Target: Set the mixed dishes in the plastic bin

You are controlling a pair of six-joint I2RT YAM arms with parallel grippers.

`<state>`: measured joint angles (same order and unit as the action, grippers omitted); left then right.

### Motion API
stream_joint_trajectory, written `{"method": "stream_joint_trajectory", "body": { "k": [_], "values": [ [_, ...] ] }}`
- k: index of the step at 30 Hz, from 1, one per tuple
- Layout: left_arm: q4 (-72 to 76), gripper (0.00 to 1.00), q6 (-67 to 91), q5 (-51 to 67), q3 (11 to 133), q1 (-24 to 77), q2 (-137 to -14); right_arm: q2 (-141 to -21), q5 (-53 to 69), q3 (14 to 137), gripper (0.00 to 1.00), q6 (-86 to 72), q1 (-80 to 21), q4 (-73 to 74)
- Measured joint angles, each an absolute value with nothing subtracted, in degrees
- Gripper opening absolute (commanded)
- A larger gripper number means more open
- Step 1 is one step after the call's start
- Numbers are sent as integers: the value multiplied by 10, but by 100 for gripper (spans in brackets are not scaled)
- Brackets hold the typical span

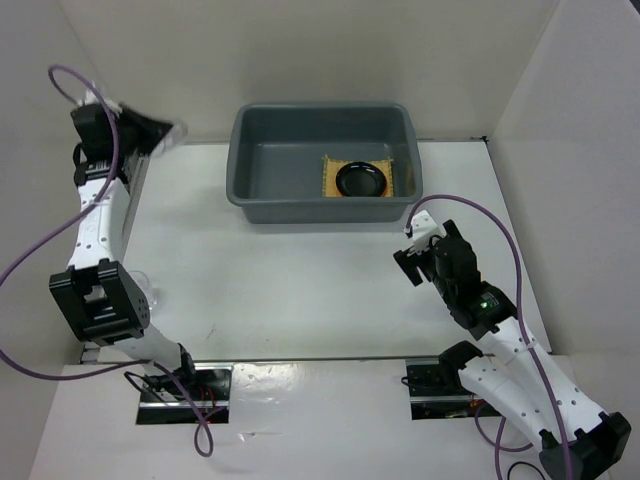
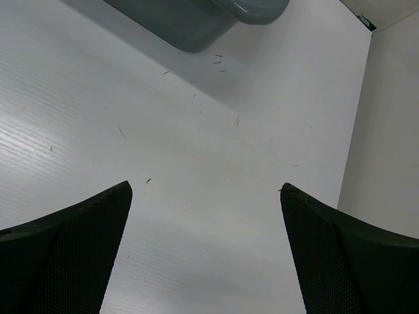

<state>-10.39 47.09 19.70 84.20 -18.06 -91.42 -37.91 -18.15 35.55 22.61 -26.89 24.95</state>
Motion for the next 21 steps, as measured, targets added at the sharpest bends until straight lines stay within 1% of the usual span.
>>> {"method": "stream_joint_trajectory", "body": {
  "k": [2, 5, 6, 10, 11, 13, 15, 17, 19, 21],
  "values": [
    [-26, 0, 485, 234, 912, -154, -918, -379, -182, 356, 98, 226, -269, 249],
    [-5, 0, 479, 288, 1048, -113, -952, -379, -182, 356, 98, 226, -269, 249],
    [-39, 0, 463, 303, 1124, -97, -980, -379, -182, 356, 98, 226, -269, 249],
    [-210, 0, 372, 313, 1571, -25, -1216, -380, -182, 356, 98, 226, -274, 250],
    [-226, 0, 356, 314, 1611, -10, -1253, -380, -182, 356, 98, 226, -278, 250],
    [-308, 0, 326, 296, 1600, 23, -1284, -380, -182, 356, 98, 226, -284, 250],
    [-392, 0, 297, 248, 1619, 55, -1337, -380, -182, 356, 98, 226, -288, 250],
    [-463, 0, 276, 200, 1670, 85, -1407, -380, -182, 356, 98, 226, -288, 250],
    [-512, 0, 264, 145, 1709, 115, -1466, -380, -182, 356, 98, 226, -288, 250],
    [-546, 0, 254, 95, 1718, 139, -1502, -380, -182, 356, 98, 226, -288, 250]
  ]
}}
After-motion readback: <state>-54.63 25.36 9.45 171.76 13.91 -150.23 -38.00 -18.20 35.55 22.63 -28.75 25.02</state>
